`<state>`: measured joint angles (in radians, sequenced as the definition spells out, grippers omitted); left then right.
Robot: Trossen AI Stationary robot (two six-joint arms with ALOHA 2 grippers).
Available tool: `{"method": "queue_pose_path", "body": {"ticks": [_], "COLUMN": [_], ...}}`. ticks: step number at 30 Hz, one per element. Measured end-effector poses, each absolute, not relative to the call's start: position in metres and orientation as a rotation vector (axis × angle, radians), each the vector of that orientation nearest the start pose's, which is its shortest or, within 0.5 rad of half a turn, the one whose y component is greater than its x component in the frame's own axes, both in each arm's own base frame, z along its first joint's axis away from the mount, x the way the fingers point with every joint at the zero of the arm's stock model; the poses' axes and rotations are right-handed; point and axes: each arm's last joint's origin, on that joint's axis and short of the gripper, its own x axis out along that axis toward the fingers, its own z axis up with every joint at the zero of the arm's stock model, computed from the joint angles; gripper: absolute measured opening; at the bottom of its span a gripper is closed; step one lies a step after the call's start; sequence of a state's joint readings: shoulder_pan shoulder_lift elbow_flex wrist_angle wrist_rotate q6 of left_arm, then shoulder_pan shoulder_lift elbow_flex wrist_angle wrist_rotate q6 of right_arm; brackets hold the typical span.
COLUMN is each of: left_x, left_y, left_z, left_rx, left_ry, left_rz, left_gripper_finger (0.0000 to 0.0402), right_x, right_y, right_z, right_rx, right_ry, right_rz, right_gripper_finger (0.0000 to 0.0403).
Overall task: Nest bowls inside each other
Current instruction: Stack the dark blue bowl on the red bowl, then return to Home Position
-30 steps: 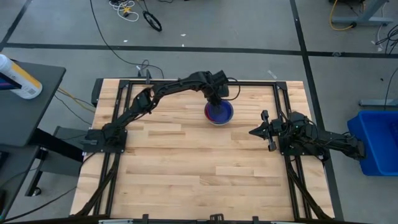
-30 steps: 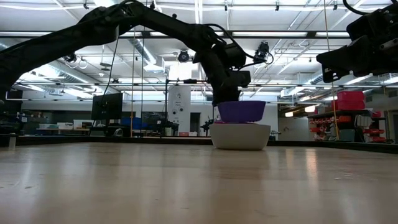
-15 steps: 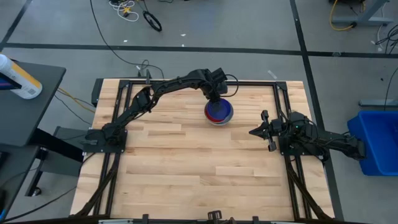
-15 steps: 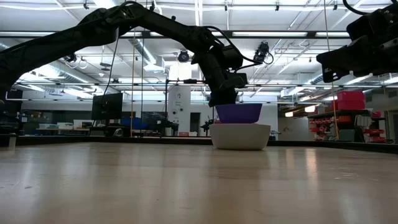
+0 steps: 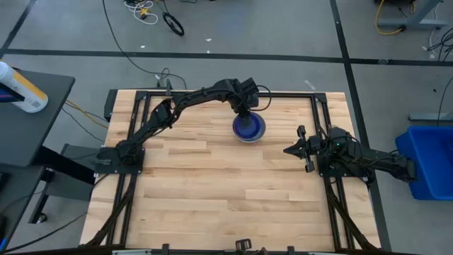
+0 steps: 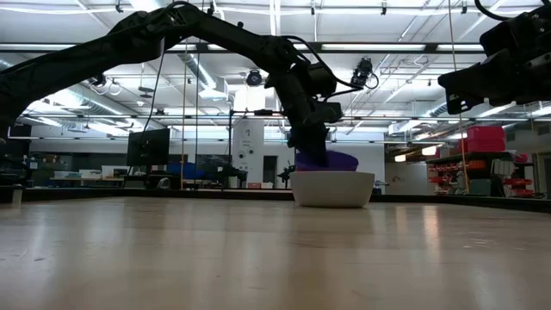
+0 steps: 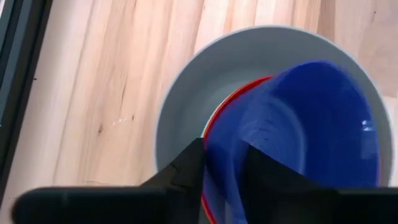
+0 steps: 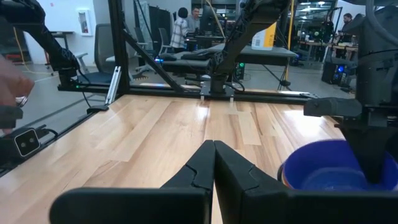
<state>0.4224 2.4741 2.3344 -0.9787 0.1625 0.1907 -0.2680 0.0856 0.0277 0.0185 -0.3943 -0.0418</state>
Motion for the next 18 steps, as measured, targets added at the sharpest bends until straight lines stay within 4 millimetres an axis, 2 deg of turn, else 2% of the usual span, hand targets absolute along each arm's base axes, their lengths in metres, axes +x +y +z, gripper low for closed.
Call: {"method": "queue_pose_path", "body": {"ticks": [11,14,18], "left_x": [0.476,0.473,0.465], "left_y": [0.210,0.210,0.206], "left_z": [0.207,0.218,0.246], "left_rx": [-0.108,-0.084,-0.042], "left_ry": [1.090,1.077,1.027], "left_rz": [0.132,0.128,0.104], "left_gripper_finger": [0.0236,0.0266,0.0286], "right_x": [0.099,0.099,0.099], "right_y": [-0.016,-0.016,-0.016], "right_z": [0.168,0.168,0.168], "right_rx": [-0.029,-0.029,-0.029], "right_ry": [0.035,0.035,0.034], "right_rz": [0.127,0.127,0.127], "right_gripper_finger": [0.0012,0.0012,0.0012]}}
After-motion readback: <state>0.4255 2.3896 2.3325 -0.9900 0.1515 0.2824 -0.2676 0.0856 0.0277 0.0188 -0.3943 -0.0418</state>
